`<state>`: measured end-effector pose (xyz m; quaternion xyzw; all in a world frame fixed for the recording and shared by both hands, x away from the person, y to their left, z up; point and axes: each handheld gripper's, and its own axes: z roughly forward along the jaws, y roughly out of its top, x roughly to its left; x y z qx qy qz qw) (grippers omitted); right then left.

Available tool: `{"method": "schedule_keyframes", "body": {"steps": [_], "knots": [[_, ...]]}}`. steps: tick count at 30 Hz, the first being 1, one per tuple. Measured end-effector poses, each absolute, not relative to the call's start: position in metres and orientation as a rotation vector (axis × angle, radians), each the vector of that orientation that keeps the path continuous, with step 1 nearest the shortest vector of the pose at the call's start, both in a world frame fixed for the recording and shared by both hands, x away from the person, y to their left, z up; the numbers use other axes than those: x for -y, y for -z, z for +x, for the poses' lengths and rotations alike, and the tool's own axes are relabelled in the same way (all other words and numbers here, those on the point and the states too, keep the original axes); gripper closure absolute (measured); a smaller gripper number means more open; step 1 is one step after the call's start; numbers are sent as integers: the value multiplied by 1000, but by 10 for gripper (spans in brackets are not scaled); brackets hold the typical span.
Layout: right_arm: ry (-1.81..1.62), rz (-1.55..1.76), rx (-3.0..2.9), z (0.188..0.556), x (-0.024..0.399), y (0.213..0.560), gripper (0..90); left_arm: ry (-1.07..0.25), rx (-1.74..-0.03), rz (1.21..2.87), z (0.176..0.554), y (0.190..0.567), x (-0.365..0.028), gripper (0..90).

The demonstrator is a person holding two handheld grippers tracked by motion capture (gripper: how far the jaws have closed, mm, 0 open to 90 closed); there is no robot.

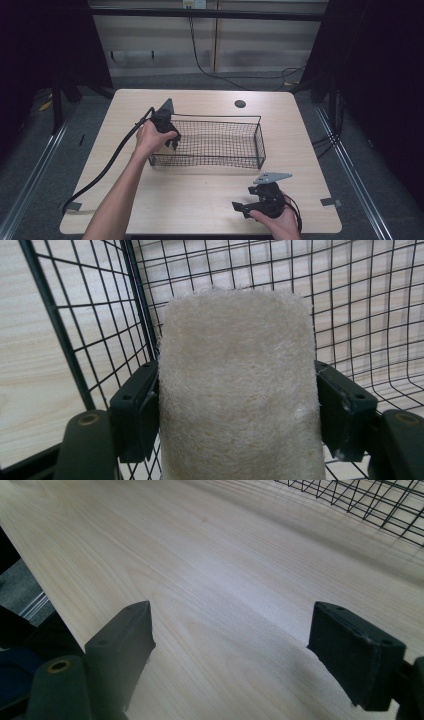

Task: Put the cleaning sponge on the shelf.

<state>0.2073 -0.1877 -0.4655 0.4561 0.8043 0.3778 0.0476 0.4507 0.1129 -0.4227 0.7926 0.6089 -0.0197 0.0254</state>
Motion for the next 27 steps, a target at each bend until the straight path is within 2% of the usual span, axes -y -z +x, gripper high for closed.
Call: {"method": "schedule_keyframes", "body": {"steps": [27], "knots": [[-1154,1393,-2452,207,188,465,175,72,-1858,2502,449,441,-104,285]]}}
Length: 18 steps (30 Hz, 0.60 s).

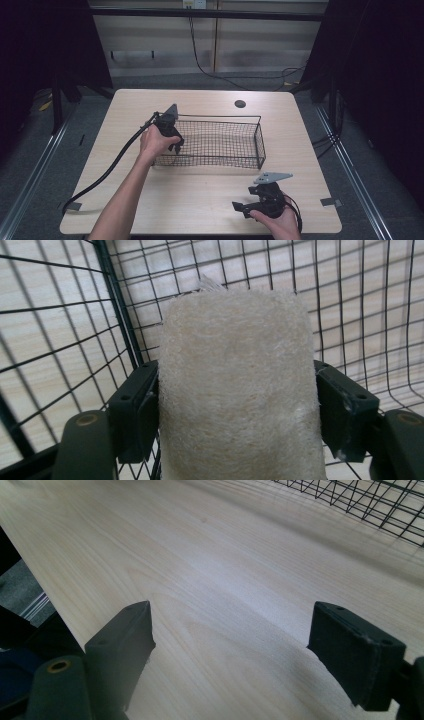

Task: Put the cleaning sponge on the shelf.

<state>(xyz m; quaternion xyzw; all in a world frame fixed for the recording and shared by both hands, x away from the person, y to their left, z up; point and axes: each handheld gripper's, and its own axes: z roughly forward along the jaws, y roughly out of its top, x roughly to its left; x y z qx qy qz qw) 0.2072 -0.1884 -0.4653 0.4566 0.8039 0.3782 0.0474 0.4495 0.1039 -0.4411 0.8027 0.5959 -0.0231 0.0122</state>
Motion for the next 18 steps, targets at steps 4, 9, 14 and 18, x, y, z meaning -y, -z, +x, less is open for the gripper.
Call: {"method": "schedule_keyframes", "body": {"steps": [4,9,14,18], "knots": [[-1154,1395,-2453,208,188,466,175,57,-1858,2518,449,444,-101,278],[-1154,1397,-2452,207,188,465,175,79,-1845,2530,450,443,-102,265],[-1157,1395,-2453,207,188,465,175,75,-1859,2533,449,445,-99,232],[-1159,1393,-2454,207,188,465,175,88,-1851,2531,449,444,-100,212]]}}
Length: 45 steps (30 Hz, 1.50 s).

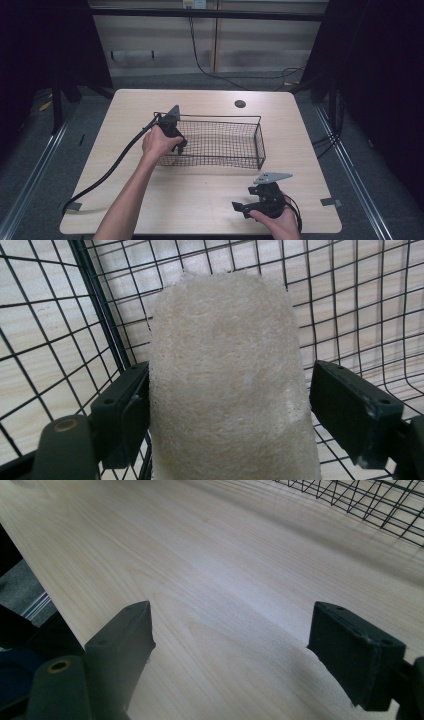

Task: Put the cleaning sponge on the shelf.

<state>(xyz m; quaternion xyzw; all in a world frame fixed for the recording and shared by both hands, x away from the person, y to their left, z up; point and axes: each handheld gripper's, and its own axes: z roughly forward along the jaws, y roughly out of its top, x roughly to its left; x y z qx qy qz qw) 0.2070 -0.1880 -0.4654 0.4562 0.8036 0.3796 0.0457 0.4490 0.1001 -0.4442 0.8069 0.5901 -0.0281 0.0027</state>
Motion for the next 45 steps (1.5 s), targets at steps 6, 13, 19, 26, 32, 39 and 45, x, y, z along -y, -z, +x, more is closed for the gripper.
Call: {"method": "schedule_keyframes", "body": {"steps": [6,13,19,26,32,39,45], "knots": [[-1158,1393,-2453,207,188,465,175,81,-1849,2521,449,441,-102,184],[-1157,1393,-2453,207,188,465,174,95,-1824,2496,447,435,-103,183],[-1155,1387,-2459,207,187,465,174,81,-1783,2432,444,417,-110,184],[-1155,1393,-2455,207,187,465,174,75,-1738,2397,442,401,-120,186],[-1154,1393,-2452,207,188,465,174,72,-1687,2362,438,392,-123,184],[-1154,1400,-2448,207,188,465,174,36,-1513,2327,425,374,-129,182],[-1151,1396,-2453,208,188,466,174,139,-1301,2275,412,369,-135,170]]}}
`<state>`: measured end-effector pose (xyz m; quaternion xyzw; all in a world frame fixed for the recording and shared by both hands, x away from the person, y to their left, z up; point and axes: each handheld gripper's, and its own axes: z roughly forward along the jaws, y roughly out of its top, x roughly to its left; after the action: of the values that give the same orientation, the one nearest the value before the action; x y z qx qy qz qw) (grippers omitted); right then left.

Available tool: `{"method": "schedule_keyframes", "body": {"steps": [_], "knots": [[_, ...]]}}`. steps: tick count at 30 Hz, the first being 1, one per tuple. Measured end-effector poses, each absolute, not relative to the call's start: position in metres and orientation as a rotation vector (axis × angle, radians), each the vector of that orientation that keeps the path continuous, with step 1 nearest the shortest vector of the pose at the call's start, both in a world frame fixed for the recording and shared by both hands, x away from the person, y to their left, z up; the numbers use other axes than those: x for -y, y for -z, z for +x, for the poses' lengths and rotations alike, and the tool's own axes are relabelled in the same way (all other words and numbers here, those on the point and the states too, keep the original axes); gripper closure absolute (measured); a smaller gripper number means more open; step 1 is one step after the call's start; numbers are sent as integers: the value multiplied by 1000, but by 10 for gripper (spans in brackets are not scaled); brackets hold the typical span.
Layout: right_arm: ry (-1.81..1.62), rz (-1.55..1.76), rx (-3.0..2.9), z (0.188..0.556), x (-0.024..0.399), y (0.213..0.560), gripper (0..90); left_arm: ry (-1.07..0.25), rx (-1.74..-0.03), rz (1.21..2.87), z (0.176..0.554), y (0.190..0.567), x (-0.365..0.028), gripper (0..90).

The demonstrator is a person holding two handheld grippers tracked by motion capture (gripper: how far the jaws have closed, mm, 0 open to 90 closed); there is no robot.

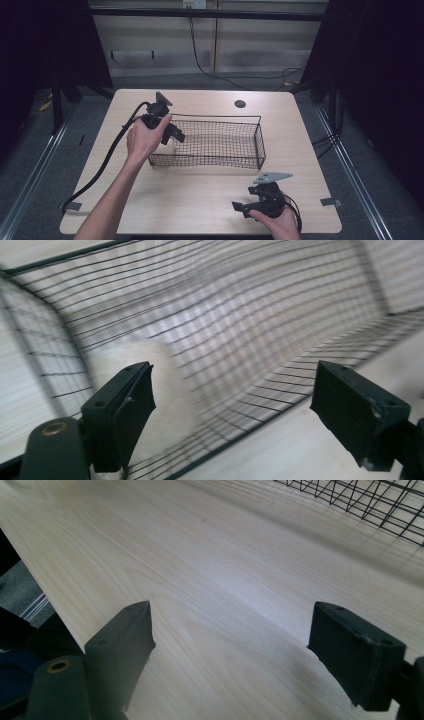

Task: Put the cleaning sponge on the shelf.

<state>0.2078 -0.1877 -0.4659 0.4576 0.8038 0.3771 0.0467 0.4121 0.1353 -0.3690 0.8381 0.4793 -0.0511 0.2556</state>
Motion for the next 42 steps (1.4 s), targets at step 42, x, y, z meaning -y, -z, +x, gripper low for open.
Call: {"method": "schedule_keyframes", "body": {"steps": [42], "knots": [[-1150,1416,-2435,208,189,466,174,-121,-1183,2190,329,374,-217,242]]}}
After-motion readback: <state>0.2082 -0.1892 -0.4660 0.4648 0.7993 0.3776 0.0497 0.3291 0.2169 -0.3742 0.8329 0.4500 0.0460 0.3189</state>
